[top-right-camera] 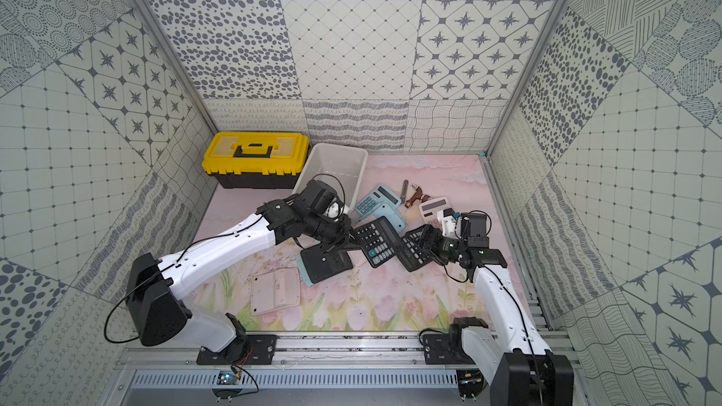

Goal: Put the calculator in the storage box
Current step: Pick up the calculator at the center of the board.

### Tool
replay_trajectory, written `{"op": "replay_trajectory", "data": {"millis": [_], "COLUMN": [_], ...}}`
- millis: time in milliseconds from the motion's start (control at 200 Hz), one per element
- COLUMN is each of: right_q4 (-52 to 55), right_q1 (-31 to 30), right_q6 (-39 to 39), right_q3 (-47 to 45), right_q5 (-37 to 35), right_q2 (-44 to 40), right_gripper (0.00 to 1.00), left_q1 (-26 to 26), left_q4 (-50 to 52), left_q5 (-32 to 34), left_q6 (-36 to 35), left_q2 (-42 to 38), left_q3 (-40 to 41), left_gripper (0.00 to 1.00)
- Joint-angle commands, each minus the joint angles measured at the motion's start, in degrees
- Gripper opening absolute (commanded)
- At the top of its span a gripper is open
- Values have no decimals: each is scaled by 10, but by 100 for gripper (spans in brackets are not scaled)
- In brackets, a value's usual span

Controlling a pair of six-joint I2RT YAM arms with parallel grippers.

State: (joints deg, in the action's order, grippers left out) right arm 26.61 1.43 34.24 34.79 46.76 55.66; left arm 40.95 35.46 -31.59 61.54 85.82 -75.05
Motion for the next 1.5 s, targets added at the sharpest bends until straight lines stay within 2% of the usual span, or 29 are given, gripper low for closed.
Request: {"op": "replay_trajectory", "data": {"millis": [0,120,290,525,635,920,1201,1286,1386,1496], "right_q4": [-109,-190,-217,-270,-290,-323,-336,-337,-344,-361], "right_q1": [1,-7,-42,-109,-125,-134,-167,-174,-177,-178], "right_q6": [40,86,92,115,125,146,158,160,168,181], "right_q3": [-19,-35,-25,-15,-13,-12,7,16,20,18], "right_q5": [84,129,146,152,156,178,196,194,191,188], "right_q2": [2,11,44,80,87,94,108,113,114,113], "right_gripper": [83,76,64,57,52,20,21,15,0,0], "left_q1": [-43,-65,-91,-112,-122,-139,-148,-151,-156,-162], "left_q4": [73,88,94,108,121,136,137,136,135,134], "left_q5": [-105,-153,-215,-264,-269,-281,-296,-297,-301,-301], "left_q6": [-124,-147,-166,-190,-203,-228,-241,-243,-244,-248], "left_q2": [-26,-32,-40,-46,-47,-46,-36,-36,-39,-46], "left_q3": [-10,-12,-12,-8,-8,-4,-3,-3,-3,1], "left_gripper": [0,0,0,0,0,0,0,0,0,0]}}
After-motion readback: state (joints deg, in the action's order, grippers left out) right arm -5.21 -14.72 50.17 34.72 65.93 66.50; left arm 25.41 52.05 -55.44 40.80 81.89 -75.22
